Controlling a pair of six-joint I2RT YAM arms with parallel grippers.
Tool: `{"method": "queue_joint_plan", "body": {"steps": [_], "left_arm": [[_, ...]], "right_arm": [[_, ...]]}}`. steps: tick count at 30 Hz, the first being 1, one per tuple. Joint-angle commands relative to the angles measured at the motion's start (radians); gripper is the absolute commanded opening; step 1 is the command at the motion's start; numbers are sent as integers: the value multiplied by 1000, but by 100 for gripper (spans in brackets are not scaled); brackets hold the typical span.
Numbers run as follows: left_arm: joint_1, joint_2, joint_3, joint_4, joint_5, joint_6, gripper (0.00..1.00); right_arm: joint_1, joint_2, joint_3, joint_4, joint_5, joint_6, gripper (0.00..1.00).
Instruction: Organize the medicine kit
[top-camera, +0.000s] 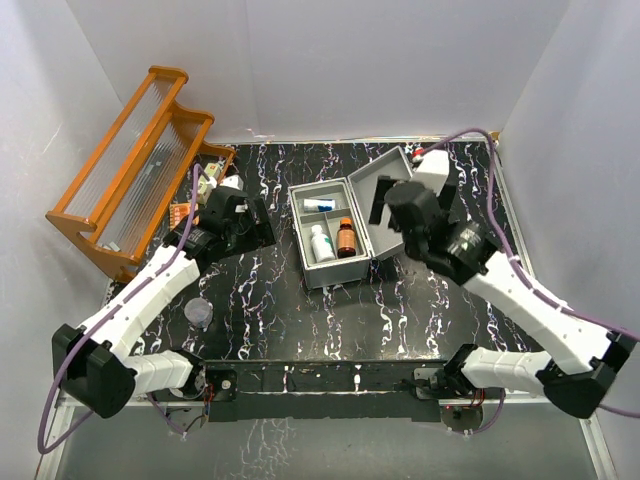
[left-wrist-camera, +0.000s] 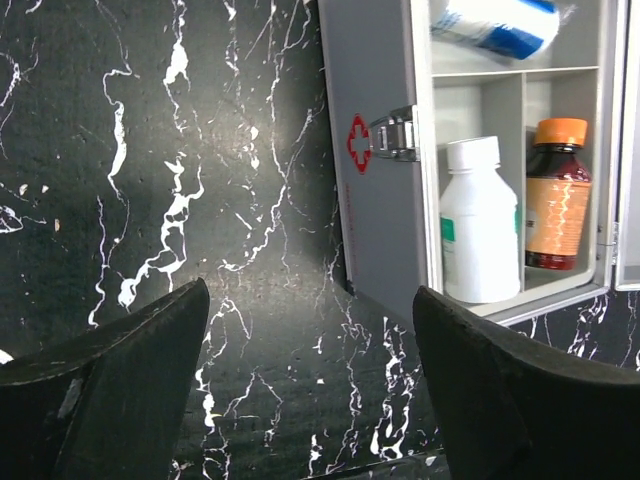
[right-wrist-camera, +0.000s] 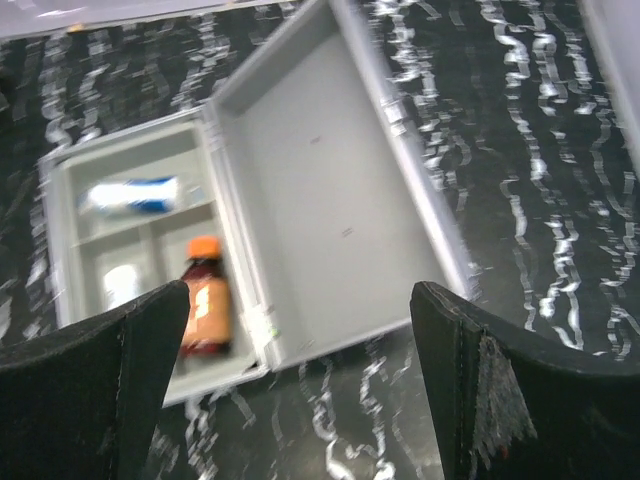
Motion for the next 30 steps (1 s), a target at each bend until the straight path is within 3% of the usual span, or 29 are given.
{"method": "queue_joint_plan", "body": {"steps": [1,5,16,21,30], "left_arm": [[60,2,-31,40,105,78,85],[89,8,-47,62,162,128,99],[137,48,-53,126,311,161,99],[140,72,-43,133,358,161,99],[142,113,-28,142,436,142,98]], "right_arm": [[-247,48,57,67,-204,-113,92],[-373,97,69,73,-269,-141,92],[-693,185,-24,152,-744,-185,93],[-744,211,-71,200,-961,-184,93],[-769,229,-88,225,-1125,-177,89]]}}
